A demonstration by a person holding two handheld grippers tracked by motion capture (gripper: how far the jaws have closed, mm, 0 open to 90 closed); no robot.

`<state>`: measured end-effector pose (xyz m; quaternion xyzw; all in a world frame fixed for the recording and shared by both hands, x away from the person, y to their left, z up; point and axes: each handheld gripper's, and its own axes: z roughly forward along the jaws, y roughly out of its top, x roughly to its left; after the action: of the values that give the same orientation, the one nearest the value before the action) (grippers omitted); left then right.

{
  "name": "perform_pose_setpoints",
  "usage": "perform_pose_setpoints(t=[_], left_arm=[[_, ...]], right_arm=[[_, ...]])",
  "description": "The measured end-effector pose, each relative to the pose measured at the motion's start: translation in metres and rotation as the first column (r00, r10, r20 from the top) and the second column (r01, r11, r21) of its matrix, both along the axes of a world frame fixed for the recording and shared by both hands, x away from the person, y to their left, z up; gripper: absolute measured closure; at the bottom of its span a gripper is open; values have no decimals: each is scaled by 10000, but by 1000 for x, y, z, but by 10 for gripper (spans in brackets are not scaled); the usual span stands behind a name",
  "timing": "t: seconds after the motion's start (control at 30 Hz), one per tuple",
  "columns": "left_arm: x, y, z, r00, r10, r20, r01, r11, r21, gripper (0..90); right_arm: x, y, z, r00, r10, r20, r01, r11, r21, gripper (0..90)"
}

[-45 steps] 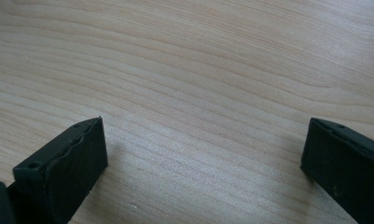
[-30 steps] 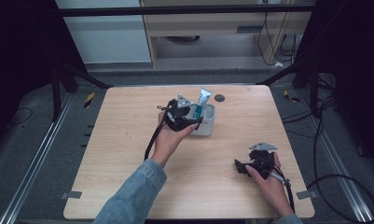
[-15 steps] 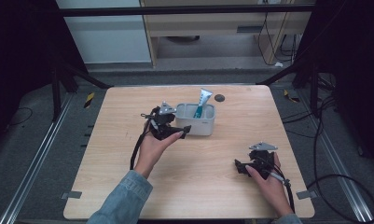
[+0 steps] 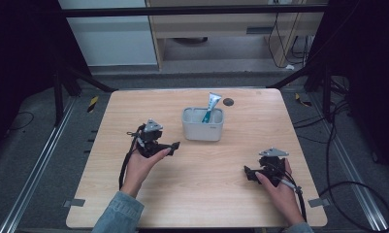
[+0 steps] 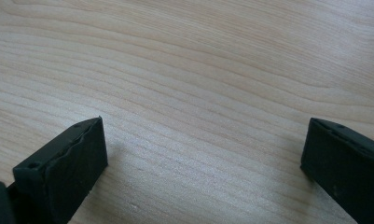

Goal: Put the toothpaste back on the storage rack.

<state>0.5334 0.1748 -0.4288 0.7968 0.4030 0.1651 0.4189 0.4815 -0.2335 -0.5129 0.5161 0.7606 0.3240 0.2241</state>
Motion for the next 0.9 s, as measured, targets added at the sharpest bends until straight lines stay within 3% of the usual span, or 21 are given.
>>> perform_pose_setpoints(t=[0.13,0.27,0.4,0.57,0.67,0.7,0.9], left_arm=[[0,13,-11,9994,81,-328,-79,9999,64,133],[-2,18,-17,9991,129,-396,-119,9996,243,131],[-3,32,-32,9960,474,-760,-438,9979,480,128],[-2,47,-36,9932,876,-769,-814,9934,803,129],[-1,55,-36,9916,1013,-811,-952,9926,753,128],[0,66,-39,9884,1207,-917,-1144,9909,706,129],[3,86,-47,9793,1700,-1102,-1599,9825,952,125]], right_arm=[[0,0,0,10000,-7,3,7,10000,19,5],[0,0,0,10000,-9,4,9,10000,21,6],[0,0,0,10000,-8,-4,8,10000,30,6],[0,0,0,10000,-7,-4,7,10000,31,6],[0,0,0,10000,4,-1,-4,10000,30,5],[0,0,0,10000,-8,3,8,10000,22,6],[0,0,0,10000,-1,6,1,10000,16,6]])
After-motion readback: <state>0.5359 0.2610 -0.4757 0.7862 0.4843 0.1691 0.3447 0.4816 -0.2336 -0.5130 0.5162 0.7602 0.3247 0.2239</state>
